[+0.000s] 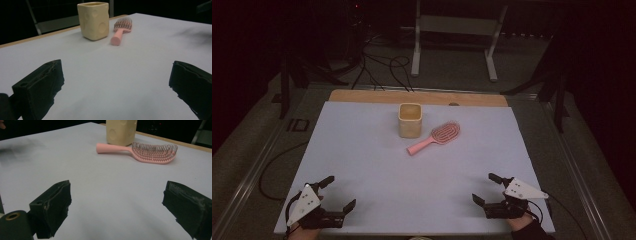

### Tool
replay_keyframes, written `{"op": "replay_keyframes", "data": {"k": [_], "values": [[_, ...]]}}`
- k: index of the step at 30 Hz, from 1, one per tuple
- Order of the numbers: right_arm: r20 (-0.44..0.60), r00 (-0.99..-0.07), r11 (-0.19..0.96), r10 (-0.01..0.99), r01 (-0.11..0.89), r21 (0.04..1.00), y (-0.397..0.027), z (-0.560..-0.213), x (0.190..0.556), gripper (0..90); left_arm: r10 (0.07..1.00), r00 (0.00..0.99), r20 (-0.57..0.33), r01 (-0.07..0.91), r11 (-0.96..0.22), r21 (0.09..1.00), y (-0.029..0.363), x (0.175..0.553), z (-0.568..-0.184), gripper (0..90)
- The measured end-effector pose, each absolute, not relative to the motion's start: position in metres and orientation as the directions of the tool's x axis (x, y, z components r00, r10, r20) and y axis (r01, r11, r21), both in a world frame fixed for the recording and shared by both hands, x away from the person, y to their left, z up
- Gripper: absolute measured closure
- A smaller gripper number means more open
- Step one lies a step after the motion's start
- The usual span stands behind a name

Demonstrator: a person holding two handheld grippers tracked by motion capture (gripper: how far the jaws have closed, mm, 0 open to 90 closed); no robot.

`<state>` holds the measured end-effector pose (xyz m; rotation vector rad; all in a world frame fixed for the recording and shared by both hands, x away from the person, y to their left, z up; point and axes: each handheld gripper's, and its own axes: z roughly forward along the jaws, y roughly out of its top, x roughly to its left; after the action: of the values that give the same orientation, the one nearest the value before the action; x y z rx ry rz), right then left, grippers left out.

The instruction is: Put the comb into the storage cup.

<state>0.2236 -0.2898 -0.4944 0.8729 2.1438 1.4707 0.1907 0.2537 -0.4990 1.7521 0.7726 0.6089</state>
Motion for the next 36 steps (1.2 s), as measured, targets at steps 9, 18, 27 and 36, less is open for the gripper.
{"op": "replay_keyframes", "data": {"k": [9,18,27,36], "values": [[0.060,-0.748,0.258,0.661,0.301,0.918,-0.287,-0.494,0.224,7.7,0.746,0.665,0.027,0.203,-0.215,0.955,0.252,0.193,-0.500,0.4],[0.058,-0.768,0.308,0.638,0.323,0.895,-0.279,-0.491,0.220,7.6,0.747,0.664,0.023,0.197,-0.204,0.959,0.254,0.190,-0.499,0.4],[0.063,-0.774,0.324,0.630,0.336,0.884,-0.276,-0.489,0.222,7.7,0.743,0.669,0.025,0.197,-0.209,0.958,0.254,0.189,-0.499,0.4],[0.067,-0.797,0.339,0.600,0.329,0.882,-0.269,-0.483,0.220,7.7,0.745,0.666,0.018,0.194,-0.196,0.961,0.255,0.187,-0.498,0.4]]}}
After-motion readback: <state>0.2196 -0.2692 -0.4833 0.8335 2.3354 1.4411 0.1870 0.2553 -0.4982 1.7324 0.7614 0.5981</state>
